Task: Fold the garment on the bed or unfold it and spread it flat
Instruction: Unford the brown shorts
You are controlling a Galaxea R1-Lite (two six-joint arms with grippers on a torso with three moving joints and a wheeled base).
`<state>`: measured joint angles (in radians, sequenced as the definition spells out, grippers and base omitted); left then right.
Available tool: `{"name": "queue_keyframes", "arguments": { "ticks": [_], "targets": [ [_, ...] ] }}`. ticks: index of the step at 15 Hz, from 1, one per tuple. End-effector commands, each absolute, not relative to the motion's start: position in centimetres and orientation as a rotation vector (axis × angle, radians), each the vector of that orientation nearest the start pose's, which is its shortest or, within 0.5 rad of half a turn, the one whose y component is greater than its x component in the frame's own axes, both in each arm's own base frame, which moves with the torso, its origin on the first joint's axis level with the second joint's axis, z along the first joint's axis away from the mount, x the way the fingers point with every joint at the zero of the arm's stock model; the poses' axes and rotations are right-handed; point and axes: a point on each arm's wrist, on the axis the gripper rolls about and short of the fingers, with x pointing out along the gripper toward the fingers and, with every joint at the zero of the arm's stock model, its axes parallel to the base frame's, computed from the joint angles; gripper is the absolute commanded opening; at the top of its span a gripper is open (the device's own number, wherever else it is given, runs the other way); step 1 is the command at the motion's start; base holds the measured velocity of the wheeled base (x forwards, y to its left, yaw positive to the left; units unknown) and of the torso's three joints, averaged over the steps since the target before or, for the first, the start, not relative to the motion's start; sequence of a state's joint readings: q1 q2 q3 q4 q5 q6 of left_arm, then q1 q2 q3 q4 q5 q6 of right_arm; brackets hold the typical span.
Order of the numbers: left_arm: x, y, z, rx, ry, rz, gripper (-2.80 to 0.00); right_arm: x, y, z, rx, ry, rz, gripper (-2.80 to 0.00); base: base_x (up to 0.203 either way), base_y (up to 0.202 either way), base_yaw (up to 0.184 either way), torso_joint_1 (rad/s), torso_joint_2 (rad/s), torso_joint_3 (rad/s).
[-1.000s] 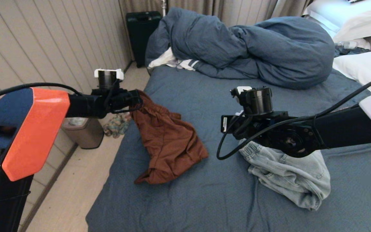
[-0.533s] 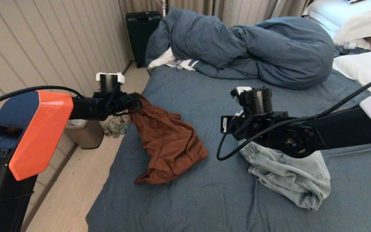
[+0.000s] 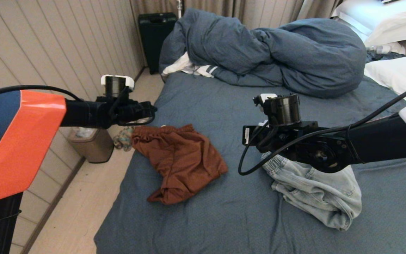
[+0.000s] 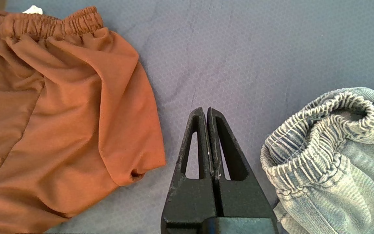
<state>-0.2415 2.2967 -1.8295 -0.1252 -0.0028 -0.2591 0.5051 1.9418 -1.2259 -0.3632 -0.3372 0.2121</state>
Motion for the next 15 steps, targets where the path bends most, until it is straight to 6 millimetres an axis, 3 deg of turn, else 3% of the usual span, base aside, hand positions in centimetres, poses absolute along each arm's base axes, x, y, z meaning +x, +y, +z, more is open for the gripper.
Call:
{"name": "queue_keyframes", "arguments": {
  "ticks": [1,4,5,8,11,13,15],
  "targets": [
    [46.0,-11.4,19.7,-0.221,0.354,-0.199,0.0,33.6,17.8,19.4,0.074,0.321,0.135,-2.8,0.0,0.0,0.0,0.0,0.0,0.0],
    [43.9,-10.9,19.6,-0.238,0.413,-0.193,0.0,33.1,17.7,19.8,0.074,0.321,0.141,-2.8,0.0,0.0,0.0,0.0,0.0,0.0],
    [42.4,-10.8,19.1,-0.239,0.46,-0.198,-2.8,32.8,17.6,19.7,0.069,0.329,0.145,-2.8,0.0,0.0,0.0,0.0,0.0,0.0],
    [36.4,-10.6,17.6,-0.27,0.615,-0.273,-2.8,31.8,17.4,18.3,-0.023,0.479,0.186,-2.8,0.0,0.0,0.0,0.0,0.0,0.0],
    [31.1,-10.3,14.9,-0.283,0.741,-0.333,-2.8,31.2,17.1,16.5,-0.078,0.653,0.304,-2.8,0.0,0.0,0.0,0.0,0.0,0.0],
    [29.8,-10.3,13.3,-0.292,0.728,-0.363,-2.8,31.3,17.2,15.2,-0.106,0.726,0.301,-2.8,0.0,0.0,0.0,0.0,0.0,0.0],
    [30.0,-10.9,11.6,-0.287,0.729,-0.377,-2.8,32.1,17.7,13.0,-0.117,0.788,0.293,-2.8,0.0,0.0,0.0,0.0,0.0,0.0]
  ]
}}
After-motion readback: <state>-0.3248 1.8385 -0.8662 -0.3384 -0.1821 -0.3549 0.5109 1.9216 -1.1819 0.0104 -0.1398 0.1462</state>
